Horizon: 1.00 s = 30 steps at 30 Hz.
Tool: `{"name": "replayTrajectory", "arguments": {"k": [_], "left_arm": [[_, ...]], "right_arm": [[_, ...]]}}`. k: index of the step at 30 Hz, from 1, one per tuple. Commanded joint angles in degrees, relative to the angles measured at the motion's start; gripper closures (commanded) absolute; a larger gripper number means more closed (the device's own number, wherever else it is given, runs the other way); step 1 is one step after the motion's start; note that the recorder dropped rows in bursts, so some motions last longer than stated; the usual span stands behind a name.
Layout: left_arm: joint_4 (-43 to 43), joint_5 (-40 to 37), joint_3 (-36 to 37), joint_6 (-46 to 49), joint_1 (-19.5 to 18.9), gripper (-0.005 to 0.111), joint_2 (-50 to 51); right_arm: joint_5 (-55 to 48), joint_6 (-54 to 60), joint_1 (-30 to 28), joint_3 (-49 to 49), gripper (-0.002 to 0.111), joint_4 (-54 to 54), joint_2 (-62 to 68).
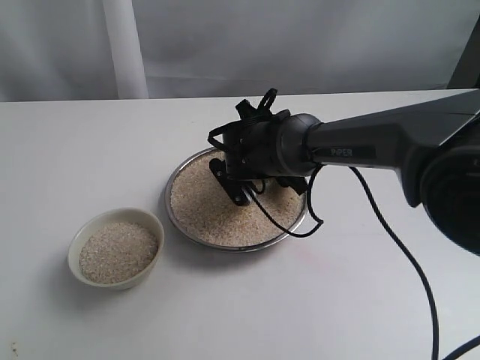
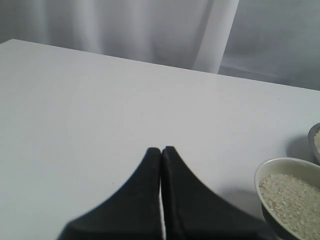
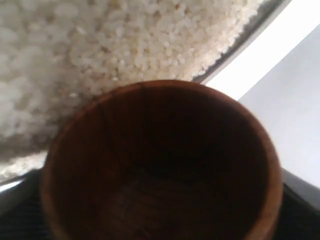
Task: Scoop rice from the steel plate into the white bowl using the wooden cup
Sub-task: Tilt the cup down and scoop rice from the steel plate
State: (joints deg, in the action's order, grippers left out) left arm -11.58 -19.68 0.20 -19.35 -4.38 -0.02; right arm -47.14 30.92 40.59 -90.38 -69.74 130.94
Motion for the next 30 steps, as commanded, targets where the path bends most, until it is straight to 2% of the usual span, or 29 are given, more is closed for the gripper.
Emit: {"name": "replayTrajectory", "arguments": {"k": [1, 30], "left_arm": [[0.3, 0.4, -0.2, -0.1, 0.4, 0.107, 0.0], [0.3, 0.4, -0.2, -0.1, 0.4, 0.107, 0.0]], "right_arm": [[0.0, 0.5, 0.2, -0.4, 0.108, 0.3, 0.5], [-1.2, 11.5, 5.0, -0.4, 0.108, 7.9, 0.6]]}}
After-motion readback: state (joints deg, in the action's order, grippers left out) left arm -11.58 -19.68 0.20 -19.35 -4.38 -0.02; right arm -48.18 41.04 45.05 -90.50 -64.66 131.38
